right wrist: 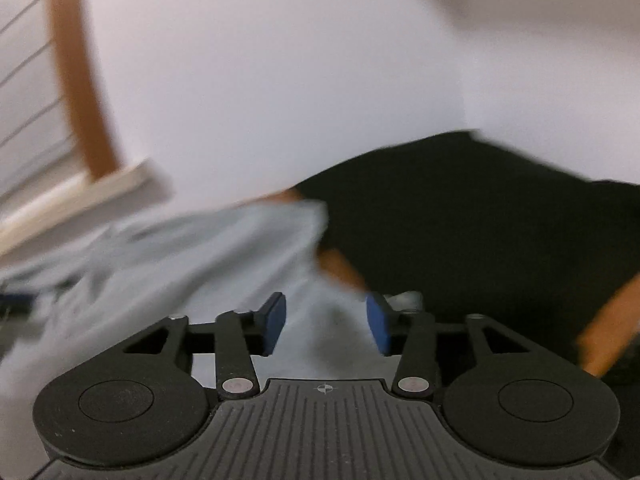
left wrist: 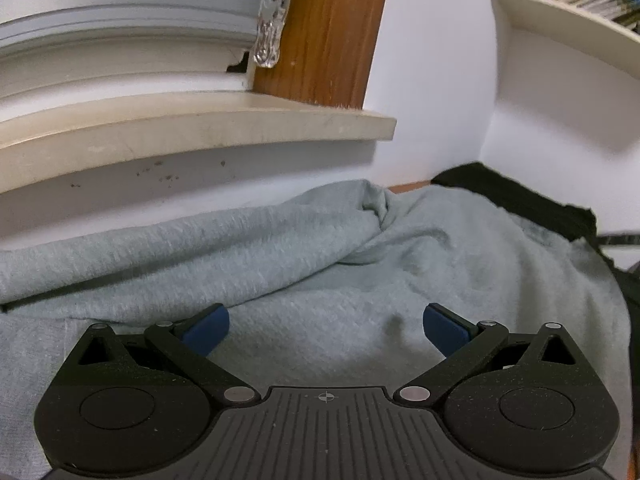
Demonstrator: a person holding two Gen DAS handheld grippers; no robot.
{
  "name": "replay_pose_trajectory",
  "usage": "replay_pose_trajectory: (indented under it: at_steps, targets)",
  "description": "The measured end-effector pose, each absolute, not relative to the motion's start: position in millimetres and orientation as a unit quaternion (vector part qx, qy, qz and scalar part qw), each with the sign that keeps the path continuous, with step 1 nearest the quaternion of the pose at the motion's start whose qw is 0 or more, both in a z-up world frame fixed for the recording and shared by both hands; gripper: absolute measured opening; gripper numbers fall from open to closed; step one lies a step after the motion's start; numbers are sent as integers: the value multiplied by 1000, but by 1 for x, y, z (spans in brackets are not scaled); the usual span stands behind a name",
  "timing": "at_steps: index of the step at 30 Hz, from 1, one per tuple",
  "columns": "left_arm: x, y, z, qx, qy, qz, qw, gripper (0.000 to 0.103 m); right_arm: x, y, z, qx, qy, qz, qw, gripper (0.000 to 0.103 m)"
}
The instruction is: Fold clothes
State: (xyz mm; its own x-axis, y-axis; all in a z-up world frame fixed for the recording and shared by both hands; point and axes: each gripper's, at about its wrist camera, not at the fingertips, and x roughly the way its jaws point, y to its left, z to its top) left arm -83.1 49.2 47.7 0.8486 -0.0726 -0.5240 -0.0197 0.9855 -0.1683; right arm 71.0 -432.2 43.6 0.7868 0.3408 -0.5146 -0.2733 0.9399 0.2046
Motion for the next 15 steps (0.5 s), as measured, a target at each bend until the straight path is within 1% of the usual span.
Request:
replay_pose_trajectory:
  at_steps: [1,2,3,5,7,9,12,13,14,15]
  targets:
    - [-87,49,51,-82,274,-13,958,103,72,-420,41,57,289,180,939,47]
    - [-92,50,55,-75,274,-11,959,103,72,-407,37,54,294,198,933,50]
    - [-99,50,59,-64,272,-7,960,103,75,-396,37,54,298,215,929,56]
    - [-114,53,67,-40,272,6,961,103,80,-373,37,47,298,241,922,62]
    - [-129,58,72,-22,281,19,959,103,85,-349,39,27,294,254,921,62]
    - [-145,64,74,-9,288,25,957,102,90,-330,40,13,289,262,921,65]
    - [-144,65,74,0,288,25,957,90,97,-314,39,-9,289,262,921,70]
    - [-141,64,74,2,287,24,958,74,98,-310,37,-18,289,260,921,70]
    - [-138,64,74,5,285,24,958,62,99,-307,34,-25,290,258,921,70]
    - [-136,63,74,7,284,24,958,60,100,-306,31,-29,294,258,920,70]
